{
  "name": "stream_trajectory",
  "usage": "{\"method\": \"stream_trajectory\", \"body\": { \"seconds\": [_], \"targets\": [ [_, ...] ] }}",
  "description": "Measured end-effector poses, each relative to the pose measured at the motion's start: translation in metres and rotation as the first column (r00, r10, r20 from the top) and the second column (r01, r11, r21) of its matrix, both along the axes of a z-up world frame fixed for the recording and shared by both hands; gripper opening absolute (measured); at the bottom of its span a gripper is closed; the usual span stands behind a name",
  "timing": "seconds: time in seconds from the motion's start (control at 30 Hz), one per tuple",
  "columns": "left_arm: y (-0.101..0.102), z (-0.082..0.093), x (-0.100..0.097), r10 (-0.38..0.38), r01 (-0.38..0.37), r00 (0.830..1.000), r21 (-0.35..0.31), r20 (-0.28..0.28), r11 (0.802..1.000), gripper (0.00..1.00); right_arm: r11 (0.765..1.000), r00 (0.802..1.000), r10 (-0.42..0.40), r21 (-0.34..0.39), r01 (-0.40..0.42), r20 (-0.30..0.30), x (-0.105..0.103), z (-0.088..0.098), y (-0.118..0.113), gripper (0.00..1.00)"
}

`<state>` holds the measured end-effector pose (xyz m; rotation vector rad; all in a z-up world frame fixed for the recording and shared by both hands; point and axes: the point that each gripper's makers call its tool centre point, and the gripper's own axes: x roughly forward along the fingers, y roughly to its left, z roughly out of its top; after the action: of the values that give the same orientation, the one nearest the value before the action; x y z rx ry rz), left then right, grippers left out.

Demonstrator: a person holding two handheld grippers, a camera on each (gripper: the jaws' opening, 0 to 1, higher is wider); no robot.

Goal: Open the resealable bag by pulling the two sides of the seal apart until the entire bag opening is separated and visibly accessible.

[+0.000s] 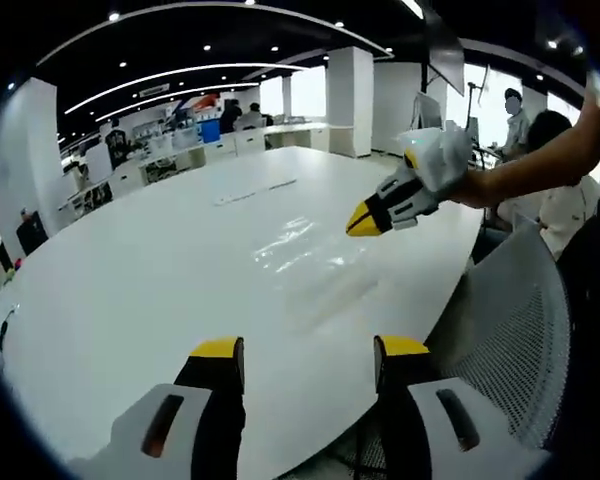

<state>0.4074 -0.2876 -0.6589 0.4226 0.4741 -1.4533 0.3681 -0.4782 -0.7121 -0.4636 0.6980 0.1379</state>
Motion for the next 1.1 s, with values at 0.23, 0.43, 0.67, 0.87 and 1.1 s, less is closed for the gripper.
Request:
{"method": "stream_trajectory", "body": {
  "seconds": [0.23,0.43,0.67,0.87,1.1],
  "targets": [
    [-0.002,0.0,0.003,0.008,-0.008,1.0,0.003,-0.006,1.0,0.57,0.996,0.997,0.077,-0.038,-0.078,-0.031,0.015,0.001,-0.01,0.0],
    [-0.001,-0.001,0.009,0.023,-0.023,1.0,0.018,0.003,1.0,0.57,0.967,0.975,0.211,-0.131,-0.218,-0.067,0.031,0.0,-0.002,0.0],
    [0.001,-0.006,0.012,0.044,-0.044,0.999,0.03,-0.011,0.999,0.57,0.975,0.976,0.194,-0.092,-0.203,-0.095,0.035,-0.013,-0.011,0.0],
    [0.0,-0.01,0.016,0.059,-0.058,0.998,0.04,-0.022,0.997,0.57,0.994,0.991,0.108,-0.001,-0.108,-0.073,0.039,-0.021,-0.018,0.0],
    [-0.004,-0.007,0.017,0.056,-0.055,0.998,0.037,-0.022,0.998,0.56,0.997,0.995,0.07,0.046,-0.067,-0.074,0.043,-0.028,-0.017,0.0]
  ]
}}
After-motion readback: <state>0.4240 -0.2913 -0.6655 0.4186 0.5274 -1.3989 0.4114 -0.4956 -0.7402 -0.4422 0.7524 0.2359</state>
